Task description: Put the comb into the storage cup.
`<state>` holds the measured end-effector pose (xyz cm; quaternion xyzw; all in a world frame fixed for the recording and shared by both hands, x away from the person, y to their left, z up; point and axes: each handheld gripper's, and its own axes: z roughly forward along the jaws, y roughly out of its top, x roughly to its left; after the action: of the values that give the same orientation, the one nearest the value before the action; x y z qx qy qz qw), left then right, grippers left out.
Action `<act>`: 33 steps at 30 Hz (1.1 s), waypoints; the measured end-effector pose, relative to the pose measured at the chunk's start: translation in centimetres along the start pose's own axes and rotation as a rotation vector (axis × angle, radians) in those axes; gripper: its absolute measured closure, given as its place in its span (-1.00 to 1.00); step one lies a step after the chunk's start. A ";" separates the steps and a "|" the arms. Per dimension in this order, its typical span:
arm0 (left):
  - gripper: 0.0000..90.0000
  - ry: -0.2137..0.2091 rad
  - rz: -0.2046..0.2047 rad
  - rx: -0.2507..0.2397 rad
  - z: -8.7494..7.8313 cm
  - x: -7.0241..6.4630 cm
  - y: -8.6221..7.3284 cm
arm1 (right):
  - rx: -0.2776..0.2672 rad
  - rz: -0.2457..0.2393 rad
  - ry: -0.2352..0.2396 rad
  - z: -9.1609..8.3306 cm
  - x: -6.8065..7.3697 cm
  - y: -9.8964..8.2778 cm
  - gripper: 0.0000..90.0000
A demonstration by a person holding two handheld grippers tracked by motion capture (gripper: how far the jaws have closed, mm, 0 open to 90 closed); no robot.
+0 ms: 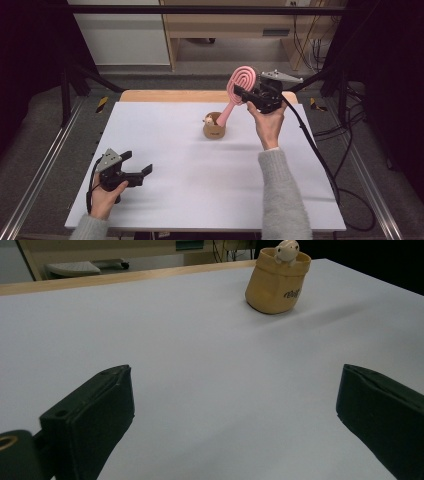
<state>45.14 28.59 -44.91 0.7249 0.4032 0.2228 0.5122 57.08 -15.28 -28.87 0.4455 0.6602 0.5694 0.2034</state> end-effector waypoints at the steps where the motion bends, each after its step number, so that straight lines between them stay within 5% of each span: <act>1: -0.95 -0.001 0.000 0.000 0.0 0.0 0.0 | -0.002 0.000 -0.001 0.1 -0.1 0.0 0.40; 33: -0.95 -0.003 0.000 0.004 0.1 0.0 -0.1 | 0.009 0.008 -0.056 3.4 -0.9 0.3 0.40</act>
<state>45.21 28.58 -45.05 0.7263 0.4029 0.2208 0.5114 60.34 -14.09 -29.76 0.4649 0.6550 0.5546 0.2174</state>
